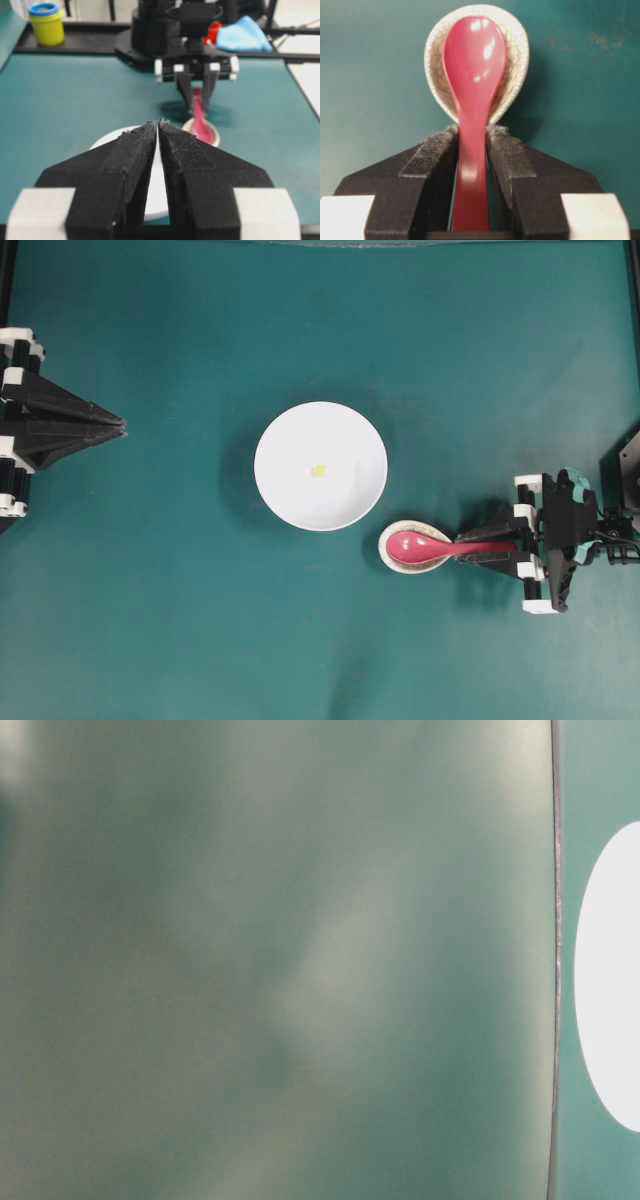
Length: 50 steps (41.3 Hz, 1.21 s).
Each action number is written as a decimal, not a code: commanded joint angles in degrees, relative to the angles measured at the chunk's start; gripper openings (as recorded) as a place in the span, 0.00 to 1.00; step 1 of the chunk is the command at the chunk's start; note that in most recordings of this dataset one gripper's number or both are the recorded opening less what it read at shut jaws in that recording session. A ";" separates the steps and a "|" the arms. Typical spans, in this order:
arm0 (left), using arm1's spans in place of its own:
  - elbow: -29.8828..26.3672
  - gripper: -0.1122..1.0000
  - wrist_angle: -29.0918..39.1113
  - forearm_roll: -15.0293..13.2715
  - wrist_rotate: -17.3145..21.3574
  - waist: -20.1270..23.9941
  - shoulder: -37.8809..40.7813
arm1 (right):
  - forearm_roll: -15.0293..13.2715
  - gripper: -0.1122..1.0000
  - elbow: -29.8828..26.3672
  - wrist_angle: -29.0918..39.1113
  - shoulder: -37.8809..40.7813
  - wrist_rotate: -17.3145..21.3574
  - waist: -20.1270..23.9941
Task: Scoop the yellow hexagonal prism block from the bowl with a spoon using the right arm.
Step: 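Lift the spoon with the right gripper and swing it over the bowl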
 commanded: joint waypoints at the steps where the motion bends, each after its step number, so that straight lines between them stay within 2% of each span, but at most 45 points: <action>1: -1.49 0.20 -0.26 0.18 -0.09 0.00 0.53 | 0.09 0.38 -0.26 -0.26 -0.53 0.00 0.26; 17: -1.49 0.20 -0.26 0.09 -0.09 -0.09 0.53 | -0.09 0.38 -0.35 -0.53 -0.53 -0.18 0.26; 25: -1.49 0.20 -0.26 0.09 -0.09 0.00 0.53 | -0.09 0.33 -0.35 -0.79 -2.64 -1.76 0.26; 29: -1.49 0.20 -0.26 0.18 -0.09 0.00 0.53 | -0.09 0.33 -0.26 -0.53 -5.62 -3.78 0.09; 35: -1.49 0.20 -0.26 0.18 0.00 0.00 0.53 | -0.09 0.33 -0.97 1.14 -12.48 -9.05 -0.79; 40: -1.49 0.20 -0.26 0.26 0.00 -0.09 0.53 | -0.09 0.33 -2.11 4.92 -19.16 -15.21 -2.02; 45: -1.49 0.20 -0.26 0.26 0.00 0.00 0.53 | -0.09 0.33 -4.48 11.95 -26.63 -22.50 -4.13; 50: -1.49 0.20 -0.26 0.18 0.00 0.00 0.53 | -0.18 0.33 -8.96 23.64 -34.80 -30.32 -7.82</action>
